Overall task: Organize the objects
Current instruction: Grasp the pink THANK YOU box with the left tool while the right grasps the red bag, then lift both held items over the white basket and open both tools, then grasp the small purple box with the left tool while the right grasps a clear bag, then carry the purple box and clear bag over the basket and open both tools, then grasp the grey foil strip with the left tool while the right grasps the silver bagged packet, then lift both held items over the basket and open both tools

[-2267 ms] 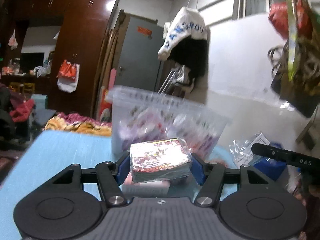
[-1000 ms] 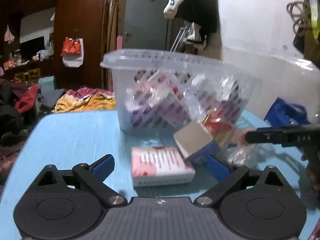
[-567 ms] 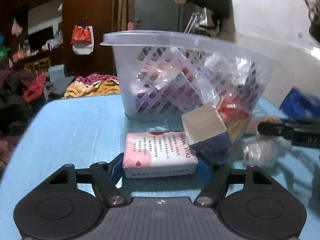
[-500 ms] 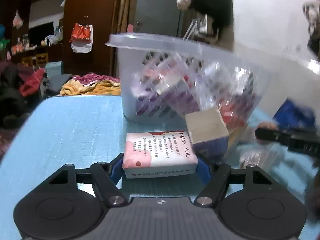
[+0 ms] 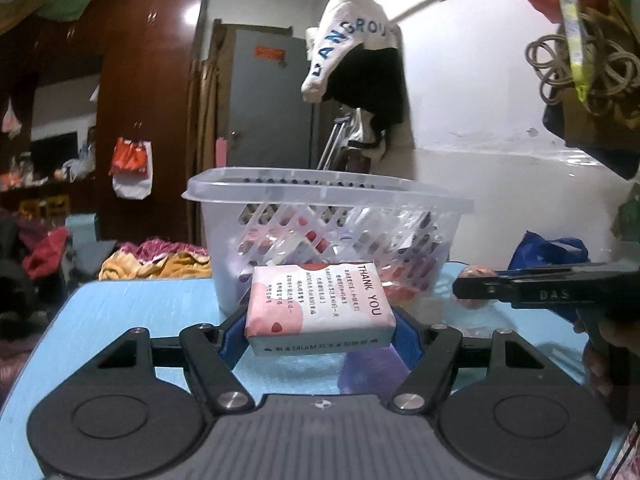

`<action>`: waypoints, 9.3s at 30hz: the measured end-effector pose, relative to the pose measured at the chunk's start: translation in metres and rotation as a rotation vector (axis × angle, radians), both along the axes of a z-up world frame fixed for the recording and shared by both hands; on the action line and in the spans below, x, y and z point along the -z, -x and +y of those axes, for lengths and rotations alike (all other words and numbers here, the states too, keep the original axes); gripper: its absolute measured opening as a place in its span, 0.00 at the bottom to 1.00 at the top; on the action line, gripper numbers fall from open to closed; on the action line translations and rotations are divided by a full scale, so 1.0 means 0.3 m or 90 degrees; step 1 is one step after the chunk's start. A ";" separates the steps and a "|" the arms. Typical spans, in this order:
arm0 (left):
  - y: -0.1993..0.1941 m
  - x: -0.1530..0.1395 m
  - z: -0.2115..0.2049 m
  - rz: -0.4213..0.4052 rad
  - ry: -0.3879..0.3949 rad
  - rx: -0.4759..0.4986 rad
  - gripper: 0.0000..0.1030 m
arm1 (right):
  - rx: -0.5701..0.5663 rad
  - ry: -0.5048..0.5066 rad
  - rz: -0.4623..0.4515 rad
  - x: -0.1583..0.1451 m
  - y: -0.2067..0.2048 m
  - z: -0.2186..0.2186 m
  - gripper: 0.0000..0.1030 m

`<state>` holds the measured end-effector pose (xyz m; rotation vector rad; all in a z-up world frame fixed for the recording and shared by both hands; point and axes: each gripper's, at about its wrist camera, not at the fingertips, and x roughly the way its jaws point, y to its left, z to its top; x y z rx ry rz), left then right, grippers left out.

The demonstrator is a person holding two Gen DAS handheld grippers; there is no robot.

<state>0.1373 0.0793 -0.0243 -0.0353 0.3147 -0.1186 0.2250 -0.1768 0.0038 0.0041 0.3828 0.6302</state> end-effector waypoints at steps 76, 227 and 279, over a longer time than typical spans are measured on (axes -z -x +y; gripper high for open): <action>-0.160 -0.229 0.005 -0.016 -0.017 -0.076 0.96 | -0.055 -0.021 -0.018 -0.201 0.018 0.073 1.00; -0.176 0.015 -0.036 0.096 0.057 0.004 0.31 | 0.015 0.075 0.156 0.057 -0.143 0.154 1.00; -0.029 -0.096 -0.029 -0.031 0.089 0.049 0.26 | -0.010 -0.051 -0.027 -0.110 0.115 0.039 0.74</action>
